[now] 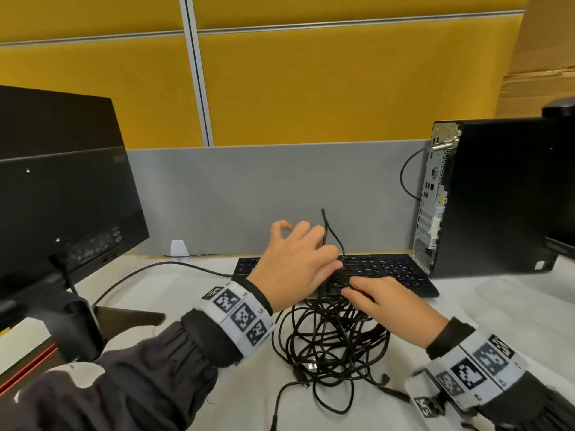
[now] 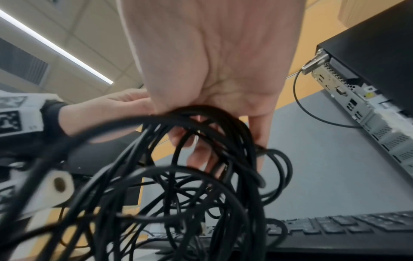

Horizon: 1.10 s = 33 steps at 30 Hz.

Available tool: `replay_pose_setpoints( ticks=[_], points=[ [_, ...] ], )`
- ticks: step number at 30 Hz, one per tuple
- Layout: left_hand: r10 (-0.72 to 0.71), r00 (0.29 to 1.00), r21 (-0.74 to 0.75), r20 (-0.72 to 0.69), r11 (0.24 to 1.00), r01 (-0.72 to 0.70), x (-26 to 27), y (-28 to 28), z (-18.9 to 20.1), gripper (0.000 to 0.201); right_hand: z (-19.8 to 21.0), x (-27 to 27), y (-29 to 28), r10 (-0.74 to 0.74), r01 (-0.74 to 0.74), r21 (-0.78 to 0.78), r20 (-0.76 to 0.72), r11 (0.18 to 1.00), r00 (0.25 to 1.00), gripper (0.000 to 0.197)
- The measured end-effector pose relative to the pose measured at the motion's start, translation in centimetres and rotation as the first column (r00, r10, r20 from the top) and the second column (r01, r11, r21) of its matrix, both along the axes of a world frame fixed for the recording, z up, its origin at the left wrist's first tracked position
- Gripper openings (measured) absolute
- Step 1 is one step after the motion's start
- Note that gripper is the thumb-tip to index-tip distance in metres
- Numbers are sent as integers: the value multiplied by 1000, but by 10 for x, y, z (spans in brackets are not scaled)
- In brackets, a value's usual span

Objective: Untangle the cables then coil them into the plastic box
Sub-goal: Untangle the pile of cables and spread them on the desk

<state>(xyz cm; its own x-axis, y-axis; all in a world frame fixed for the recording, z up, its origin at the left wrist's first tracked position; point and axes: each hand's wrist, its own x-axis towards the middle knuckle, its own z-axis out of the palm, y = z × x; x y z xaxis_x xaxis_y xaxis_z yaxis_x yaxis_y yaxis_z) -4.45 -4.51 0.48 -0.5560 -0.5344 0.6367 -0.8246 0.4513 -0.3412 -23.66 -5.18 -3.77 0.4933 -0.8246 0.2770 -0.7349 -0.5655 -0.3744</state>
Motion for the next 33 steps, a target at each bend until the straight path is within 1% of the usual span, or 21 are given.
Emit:
replay_pose_setpoints(
  ticks=[2, 4, 6, 7, 8, 9, 11, 13, 15, 17, 19, 21, 22, 25, 27, 28, 29, 30, 31, 32, 33],
  points=[
    [13, 982, 181, -188, 983, 21, 0, 2, -1, 29, 0, -1, -1, 16, -14, 48, -36, 999, 999, 36],
    [88, 932, 388, -351, 920, 59, 1, 2, 0, 37, 1, -2, 1, 40, -36, 69, -58, 997, 997, 33],
    [183, 855, 489, -486, 867, 92, 3, 4, 4, 38, 2, -3, 2, 66, -62, 67, -62, 996, 996, 31],
    [227, 843, 502, -488, 863, 59, 5, 4, 5, 36, 2, -2, 3, 72, -69, 58, -62, 996, 995, 30],
    [268, 867, 463, -420, 885, -49, 8, 3, 5, 34, 1, -2, 4, 71, -68, 49, -56, 996, 996, 29],
    [310, 896, 357, -319, 915, -189, 11, 2, 3, 34, 0, -2, 4, 60, -58, 41, -37, 997, 998, 27],
    [319, 938, 77, -133, 947, -311, 12, 4, 1, 35, -1, 0, 4, 38, -39, 34, 18, 999, 999, 28],
    [231, 973, -65, 13, 971, -230, 9, 4, -3, 34, 1, 4, 3, 53, -55, 32, 76, 998, 996, 35],
    [50, 998, 47, 44, 998, -52, 2, 5, -6, 35, 4, 5, 3, 91, -95, 25, 134, 995, 987, 35],
    [-93, 992, 245, -89, 963, 112, -5, 4, -9, 35, 5, 6, 4, 121, -124, 15, 128, 992, 984, 28],
    [-125, 958, 349, -257, 912, 213, -7, 2, -12, 35, 4, 5, 5, 105, -108, 26, 97, 994, 990, 14],
    [-149, 865, 308, -479, 895, 324, -3, 1, -11, 37, 1, 1, 3, 77, -80, 42, 60, 996, 995, 23],
    [-158, 794, 263, -586, 891, 371, 1, 1, -9, 39, 0, -2, 2, 60, -62, 61, 31, 996, 998, 27],
    [-49, 514, 201, -856, 885, 420, 7, -3, -2, 43, -2, -10, -2, 44, -43, 95, -13, 995, 999, 31],
    [121, 302, 256, -946, 849, 461, 9, -7, -1, 43, -2, -11, 0, 38, -37, 97, -3, 995, 999, 30],
    [203, 229, 292, -952, 823, 486, 8, -8, -2, 42, -2, -10, 2, 33, -33, 93, 4, 995, 999, 30],
    [257, 215, 331, -942, 808, 487, 8, -9, -4, 41, -2, -9, 4, 30, -31, 85, 11, 996, 999, 30],
    [284, 283, 385, -916, 817, 429, 7, -8, -4, 40, -2, -7, 6, 24, -25, 76, 10, 997, 1000, 31],
    [294, 430, 442, -853, 846, 298, 8, -7, -5, 36, -1, -6, 8, 19, -19, 68, 8, 997, 1000, 30],
    [314, 595, 458, -740, 883, 104, 8, -5, -7, 31, -1, -4, 9, 11, -11, 61, 6, 998, 1000, 29],
    [348, 715, 411, -606, 907, -93, 7, -3, -9, 26, -1, -3, 10, 2, -2, 57, 9, 998, 1000, 31]
  ],
)
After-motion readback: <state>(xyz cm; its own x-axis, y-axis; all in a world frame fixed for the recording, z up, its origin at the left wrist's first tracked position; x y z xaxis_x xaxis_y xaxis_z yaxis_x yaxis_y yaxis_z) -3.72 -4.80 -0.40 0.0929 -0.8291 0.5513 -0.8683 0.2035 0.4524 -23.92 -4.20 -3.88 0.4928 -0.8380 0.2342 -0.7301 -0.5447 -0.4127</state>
